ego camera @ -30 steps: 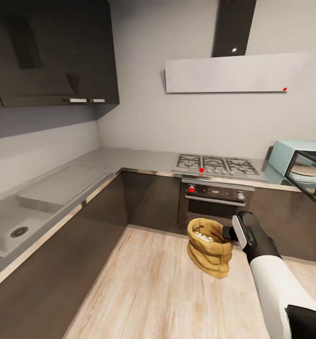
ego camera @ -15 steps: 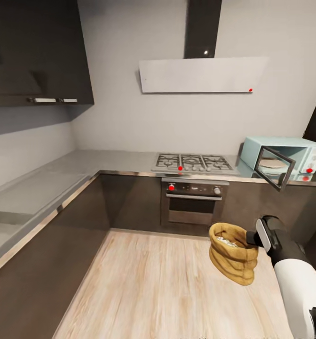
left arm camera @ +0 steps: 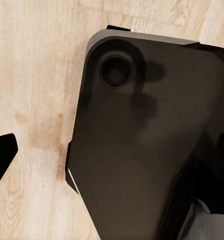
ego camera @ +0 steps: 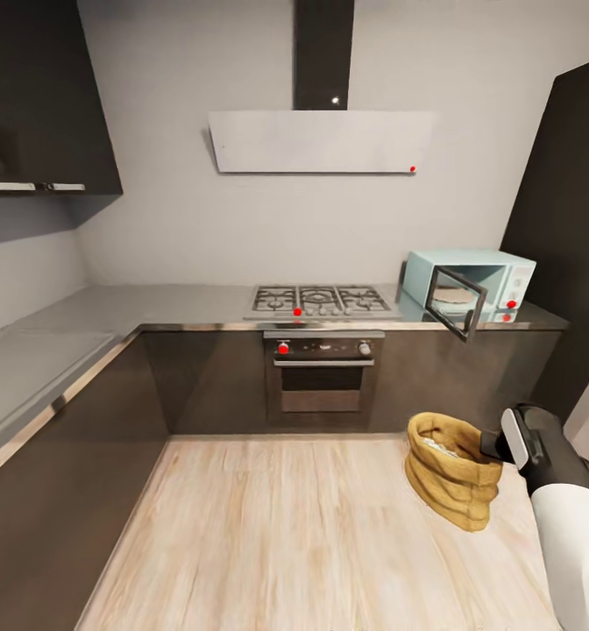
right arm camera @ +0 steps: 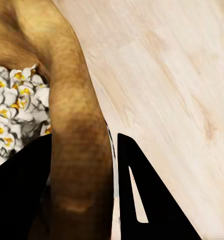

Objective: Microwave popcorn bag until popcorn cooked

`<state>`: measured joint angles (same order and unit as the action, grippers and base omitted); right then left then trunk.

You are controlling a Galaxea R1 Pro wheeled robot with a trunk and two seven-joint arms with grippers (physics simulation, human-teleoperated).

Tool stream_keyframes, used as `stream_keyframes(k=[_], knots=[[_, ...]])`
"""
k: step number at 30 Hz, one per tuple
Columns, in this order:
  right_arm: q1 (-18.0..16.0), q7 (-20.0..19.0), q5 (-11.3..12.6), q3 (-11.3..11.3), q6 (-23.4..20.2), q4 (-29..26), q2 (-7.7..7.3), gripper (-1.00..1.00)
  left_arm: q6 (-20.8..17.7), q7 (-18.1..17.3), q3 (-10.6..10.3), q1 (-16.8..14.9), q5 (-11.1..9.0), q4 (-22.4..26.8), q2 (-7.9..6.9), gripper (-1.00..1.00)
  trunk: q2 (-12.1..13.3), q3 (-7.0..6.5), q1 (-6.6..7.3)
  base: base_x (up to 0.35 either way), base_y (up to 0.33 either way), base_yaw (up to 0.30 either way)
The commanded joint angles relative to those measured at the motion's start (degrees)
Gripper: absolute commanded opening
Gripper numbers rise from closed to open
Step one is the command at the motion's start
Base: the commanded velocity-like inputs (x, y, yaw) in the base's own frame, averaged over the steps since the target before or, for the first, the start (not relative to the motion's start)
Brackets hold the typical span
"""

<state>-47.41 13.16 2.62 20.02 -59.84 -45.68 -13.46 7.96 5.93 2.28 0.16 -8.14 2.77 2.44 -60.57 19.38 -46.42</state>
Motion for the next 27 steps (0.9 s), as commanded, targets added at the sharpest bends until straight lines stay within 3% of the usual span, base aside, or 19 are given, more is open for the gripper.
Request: stream_keyframes(k=[1,27], knots=[[-0.1,0.3,0.4,0.1,-0.2,-0.1,-0.06,-1.0,0.1,0.1,0.2,0.0,-0.3,0.1,0.02,1.0,0.0,0.06,0.0,0.0,0.0,-0.286],[-0.1,0.3,-0.1,0.0,-0.2,-0.3,-0.03,-1.0,0.1,0.1,0.2,0.0,-0.3,0.1,0.02,1.0,0.0,0.06,0.0,0.0,0.0,-0.286]])
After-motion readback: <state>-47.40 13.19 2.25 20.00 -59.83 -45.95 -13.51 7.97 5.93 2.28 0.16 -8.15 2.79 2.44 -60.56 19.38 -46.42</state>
